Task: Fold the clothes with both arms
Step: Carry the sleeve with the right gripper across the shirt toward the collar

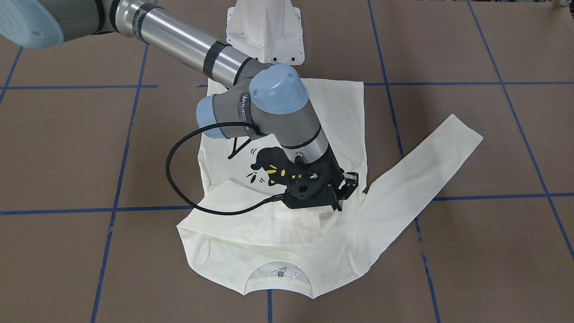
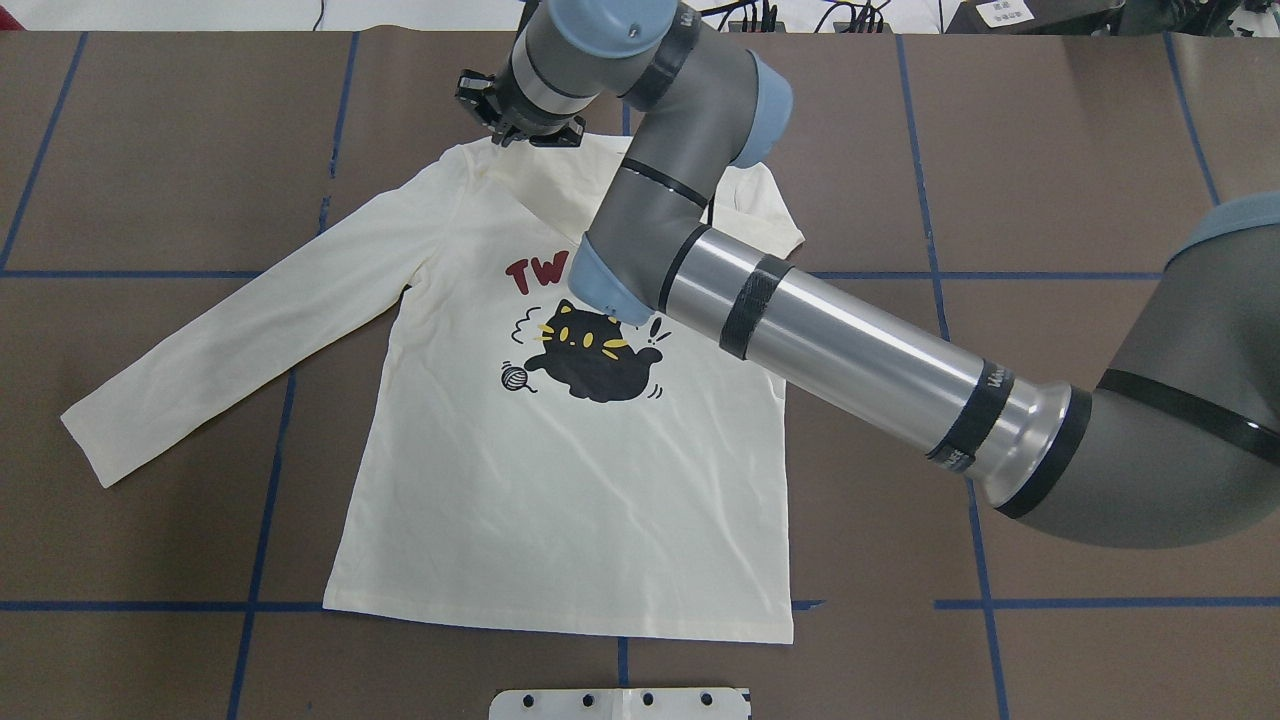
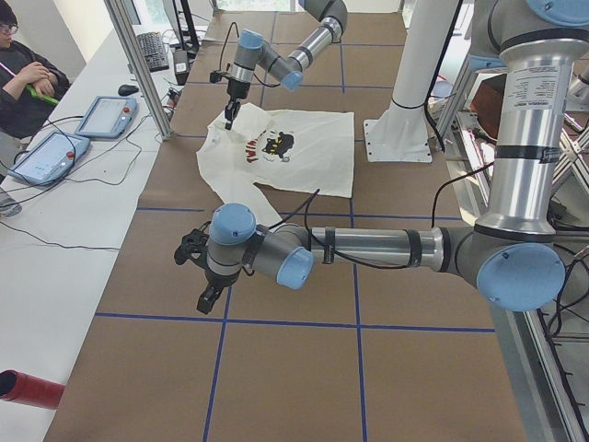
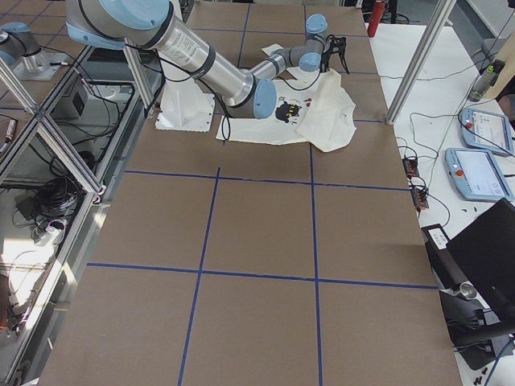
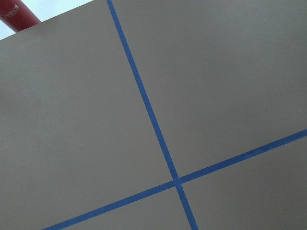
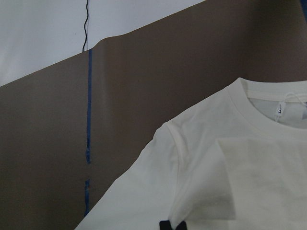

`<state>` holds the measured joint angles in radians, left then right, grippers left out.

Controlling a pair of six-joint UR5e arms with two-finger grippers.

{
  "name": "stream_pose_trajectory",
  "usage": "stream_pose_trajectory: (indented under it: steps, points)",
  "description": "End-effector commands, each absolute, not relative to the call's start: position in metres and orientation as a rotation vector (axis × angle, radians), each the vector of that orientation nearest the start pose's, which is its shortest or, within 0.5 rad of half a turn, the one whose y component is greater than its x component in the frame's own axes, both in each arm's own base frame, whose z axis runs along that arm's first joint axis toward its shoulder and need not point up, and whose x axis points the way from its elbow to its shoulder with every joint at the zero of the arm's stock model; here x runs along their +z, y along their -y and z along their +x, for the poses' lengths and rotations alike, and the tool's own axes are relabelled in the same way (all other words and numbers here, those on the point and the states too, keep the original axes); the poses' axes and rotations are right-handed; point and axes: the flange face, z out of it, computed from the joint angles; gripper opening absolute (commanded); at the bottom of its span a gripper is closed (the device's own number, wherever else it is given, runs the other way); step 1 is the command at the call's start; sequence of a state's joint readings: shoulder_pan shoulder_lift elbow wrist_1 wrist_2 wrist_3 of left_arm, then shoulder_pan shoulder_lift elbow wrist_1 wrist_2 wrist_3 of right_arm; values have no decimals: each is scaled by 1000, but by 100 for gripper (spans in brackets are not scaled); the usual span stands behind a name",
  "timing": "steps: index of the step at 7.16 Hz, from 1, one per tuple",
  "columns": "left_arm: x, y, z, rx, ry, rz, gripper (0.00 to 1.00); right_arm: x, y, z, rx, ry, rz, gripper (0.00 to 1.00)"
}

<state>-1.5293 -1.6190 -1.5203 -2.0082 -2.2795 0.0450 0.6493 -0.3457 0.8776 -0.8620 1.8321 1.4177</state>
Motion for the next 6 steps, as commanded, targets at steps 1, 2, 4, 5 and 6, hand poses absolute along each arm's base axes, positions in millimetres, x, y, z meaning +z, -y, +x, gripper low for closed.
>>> stream_pose_trajectory:
  steps: [1,2,4,5,6]
  points:
    - [614,538,-46,236,-698,420,100,37,566,-666,241,1317,369,0]
    - [614,538,-46,235,-698,419,100,44,567,-669,243,1305,364,0]
    - [614,538,-46,237,-696,421,100,52,569,-674,245,1285,357,46]
    - [614,539,-46,239,-696,420,100,40,568,-674,244,1297,368,99]
    - [615,539,-46,239,-696,420,100,23,567,-671,245,1315,378,100]
